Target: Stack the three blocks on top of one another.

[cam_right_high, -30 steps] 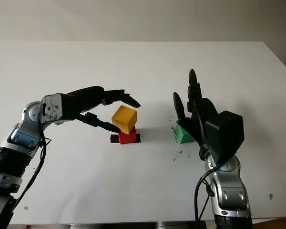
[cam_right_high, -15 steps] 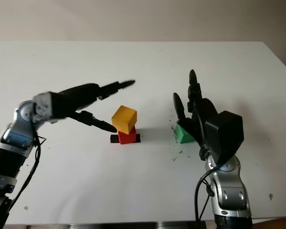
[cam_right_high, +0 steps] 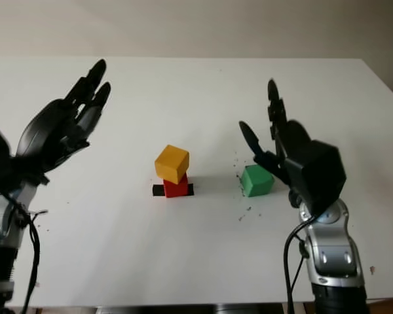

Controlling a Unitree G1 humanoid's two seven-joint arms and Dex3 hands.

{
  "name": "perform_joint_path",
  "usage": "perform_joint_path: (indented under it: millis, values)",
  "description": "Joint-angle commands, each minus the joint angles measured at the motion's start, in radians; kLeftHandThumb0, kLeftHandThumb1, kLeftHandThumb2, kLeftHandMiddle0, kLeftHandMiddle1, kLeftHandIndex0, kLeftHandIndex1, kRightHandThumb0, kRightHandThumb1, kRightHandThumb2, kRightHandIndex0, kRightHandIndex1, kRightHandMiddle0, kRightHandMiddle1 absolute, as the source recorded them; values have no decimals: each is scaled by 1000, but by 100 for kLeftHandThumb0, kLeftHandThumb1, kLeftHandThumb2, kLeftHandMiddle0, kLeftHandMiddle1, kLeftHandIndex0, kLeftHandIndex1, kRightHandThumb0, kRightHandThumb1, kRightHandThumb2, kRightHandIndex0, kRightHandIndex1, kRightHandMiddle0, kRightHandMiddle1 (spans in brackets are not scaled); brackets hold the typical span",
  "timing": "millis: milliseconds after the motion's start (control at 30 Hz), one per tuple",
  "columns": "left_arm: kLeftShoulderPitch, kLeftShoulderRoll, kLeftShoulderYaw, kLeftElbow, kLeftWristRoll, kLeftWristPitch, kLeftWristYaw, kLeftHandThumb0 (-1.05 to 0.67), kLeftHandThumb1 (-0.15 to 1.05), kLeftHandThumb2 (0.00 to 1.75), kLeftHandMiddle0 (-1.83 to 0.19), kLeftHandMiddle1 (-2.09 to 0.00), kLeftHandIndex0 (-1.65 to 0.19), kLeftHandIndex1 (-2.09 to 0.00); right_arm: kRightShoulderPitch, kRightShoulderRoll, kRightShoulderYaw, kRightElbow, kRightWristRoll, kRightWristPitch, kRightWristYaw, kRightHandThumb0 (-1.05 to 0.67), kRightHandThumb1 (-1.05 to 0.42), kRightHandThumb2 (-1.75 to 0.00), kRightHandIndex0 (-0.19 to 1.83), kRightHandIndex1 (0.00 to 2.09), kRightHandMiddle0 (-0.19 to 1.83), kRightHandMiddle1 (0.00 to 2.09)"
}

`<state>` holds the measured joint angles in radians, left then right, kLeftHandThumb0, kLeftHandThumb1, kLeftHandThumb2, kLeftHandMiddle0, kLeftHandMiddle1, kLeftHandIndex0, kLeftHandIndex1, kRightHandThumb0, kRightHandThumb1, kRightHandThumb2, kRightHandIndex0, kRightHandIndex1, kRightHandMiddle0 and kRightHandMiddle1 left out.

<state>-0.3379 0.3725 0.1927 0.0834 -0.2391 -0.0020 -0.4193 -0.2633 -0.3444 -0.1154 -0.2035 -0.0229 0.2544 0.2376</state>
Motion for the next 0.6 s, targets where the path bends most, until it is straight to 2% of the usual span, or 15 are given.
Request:
perform_joint_path:
  millis: [0, 133, 300, 400, 567]
  values:
    - [39, -9, 12, -34, 8, -8, 26, -78, 105, 63, 19, 0, 19, 0, -37, -47, -17, -4, 0, 2, 17, -66, -103, -12, -19, 0, -17, 5]
    - [101, -2, 17, -75, 15, 19, 54, -77, 105, 66, 19, 0, 19, 0, -77, -157, -7, -29, -45, 49, 79, -72, -100, -7, -16, 2, -10, 9]
    - [174, -26, 17, -139, 26, 37, 108, -77, 105, 64, 19, 0, 19, 0, -97, -286, 9, -63, -71, 65, 202, -62, -90, -3, -10, 5, 3, 14]
    - [215, -45, 9, -172, 30, 51, 133, -77, 105, 65, 19, 0, 19, 0, -89, -358, 40, -87, -130, 44, 253, -56, -84, -2, -8, 6, 11, 16]
    - [251, -76, 2, -209, 30, 79, 168, -77, 105, 65, 19, 0, 19, 0, -70, -466, 87, -113, -243, -30, 323, -58, -76, -4, 1, 9, 28, 13]
